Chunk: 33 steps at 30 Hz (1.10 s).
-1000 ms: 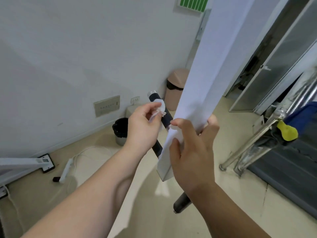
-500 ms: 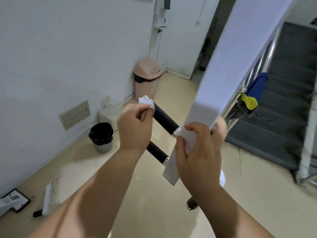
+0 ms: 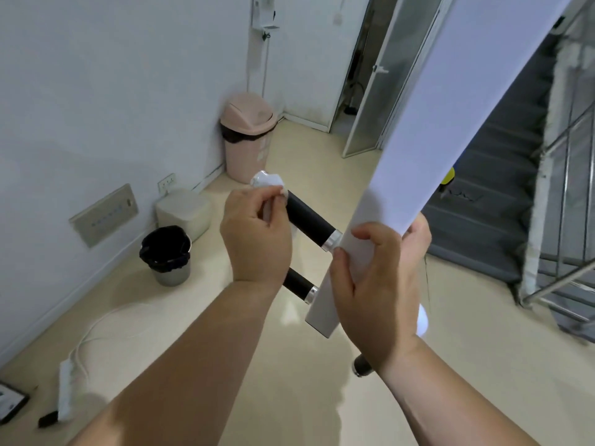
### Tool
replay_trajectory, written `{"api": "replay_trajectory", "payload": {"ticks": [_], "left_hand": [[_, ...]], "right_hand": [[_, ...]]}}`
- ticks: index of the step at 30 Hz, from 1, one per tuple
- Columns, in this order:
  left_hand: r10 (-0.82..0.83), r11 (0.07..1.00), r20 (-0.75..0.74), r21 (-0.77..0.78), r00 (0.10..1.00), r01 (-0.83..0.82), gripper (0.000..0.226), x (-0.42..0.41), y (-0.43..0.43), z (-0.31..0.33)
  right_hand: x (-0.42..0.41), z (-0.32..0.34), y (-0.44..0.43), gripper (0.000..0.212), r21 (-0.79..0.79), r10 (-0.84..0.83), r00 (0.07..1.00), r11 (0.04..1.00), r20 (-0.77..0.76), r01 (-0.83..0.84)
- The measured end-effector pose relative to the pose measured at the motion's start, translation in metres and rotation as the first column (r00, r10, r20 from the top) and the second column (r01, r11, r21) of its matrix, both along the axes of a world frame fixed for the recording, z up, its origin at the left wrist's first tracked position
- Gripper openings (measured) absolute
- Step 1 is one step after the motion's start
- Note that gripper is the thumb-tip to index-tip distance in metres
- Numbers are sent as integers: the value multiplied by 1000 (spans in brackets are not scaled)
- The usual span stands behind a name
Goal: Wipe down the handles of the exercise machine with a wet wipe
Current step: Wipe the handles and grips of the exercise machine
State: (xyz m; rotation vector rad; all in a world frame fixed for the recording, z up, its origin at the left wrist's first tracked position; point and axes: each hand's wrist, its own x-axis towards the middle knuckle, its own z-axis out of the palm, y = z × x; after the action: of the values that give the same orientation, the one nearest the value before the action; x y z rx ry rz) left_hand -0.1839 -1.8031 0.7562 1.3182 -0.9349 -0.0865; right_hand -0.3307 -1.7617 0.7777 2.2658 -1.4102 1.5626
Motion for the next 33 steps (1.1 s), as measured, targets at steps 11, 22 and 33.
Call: {"api": "replay_trajectory", "payload": {"ticks": [11,22,33], "left_hand": [[83,995,94,48,992,-88,10,13,-14,9],[187,982,27,-11,982,-187,8,-19,-11,-3],[2,1000,-476,9,879,2,25,-80,9,-13]], "right_hand": [[-4,0,-1,45,39,19,999,999,-28,-18],[-14,1,-5,47,102,85,994,992,-70,-77],[-27,5,-10,46,147,178,976,976,-124,-160]]}}
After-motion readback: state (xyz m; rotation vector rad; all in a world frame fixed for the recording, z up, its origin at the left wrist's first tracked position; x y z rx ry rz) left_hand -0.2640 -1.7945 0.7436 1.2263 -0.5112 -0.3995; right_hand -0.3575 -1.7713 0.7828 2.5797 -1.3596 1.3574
